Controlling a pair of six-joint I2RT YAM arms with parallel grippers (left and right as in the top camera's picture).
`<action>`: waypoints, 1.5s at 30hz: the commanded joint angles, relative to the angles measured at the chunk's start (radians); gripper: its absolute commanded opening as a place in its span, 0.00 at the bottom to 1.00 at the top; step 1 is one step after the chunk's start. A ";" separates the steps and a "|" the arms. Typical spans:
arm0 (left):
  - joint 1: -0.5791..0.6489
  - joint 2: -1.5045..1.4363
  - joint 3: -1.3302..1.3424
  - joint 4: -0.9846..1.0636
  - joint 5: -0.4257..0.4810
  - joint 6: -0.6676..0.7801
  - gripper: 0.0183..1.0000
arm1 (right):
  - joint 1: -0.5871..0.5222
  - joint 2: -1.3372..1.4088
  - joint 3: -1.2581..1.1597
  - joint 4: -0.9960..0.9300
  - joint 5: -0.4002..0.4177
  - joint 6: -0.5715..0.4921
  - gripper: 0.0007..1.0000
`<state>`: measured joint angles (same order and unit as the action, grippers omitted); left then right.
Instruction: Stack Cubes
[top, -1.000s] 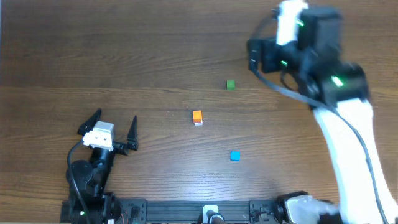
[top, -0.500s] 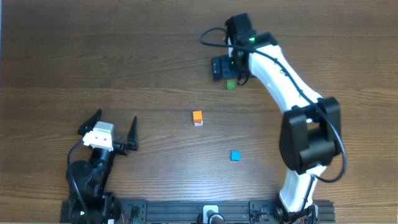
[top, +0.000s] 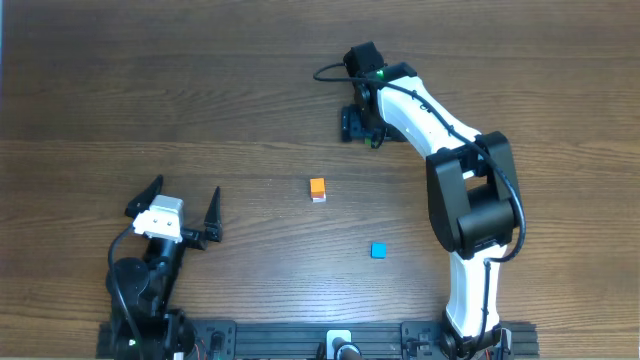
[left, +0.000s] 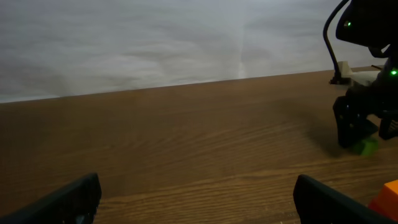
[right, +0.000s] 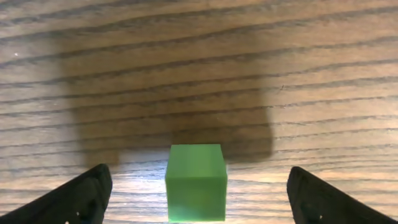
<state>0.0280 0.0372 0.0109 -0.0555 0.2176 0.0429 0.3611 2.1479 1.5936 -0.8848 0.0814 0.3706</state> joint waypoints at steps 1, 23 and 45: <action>-0.005 -0.005 -0.005 0.000 0.010 0.018 1.00 | 0.005 0.037 0.018 0.005 0.021 0.011 0.73; -0.005 -0.005 -0.005 0.000 0.010 0.018 1.00 | 0.005 0.034 0.023 0.017 -0.016 0.011 0.07; -0.005 -0.005 -0.005 0.000 0.010 0.018 1.00 | 0.356 -0.449 0.030 -0.304 0.013 0.230 0.01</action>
<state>0.0280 0.0372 0.0109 -0.0555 0.2176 0.0429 0.6659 1.6814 1.6142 -1.1858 0.0566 0.5247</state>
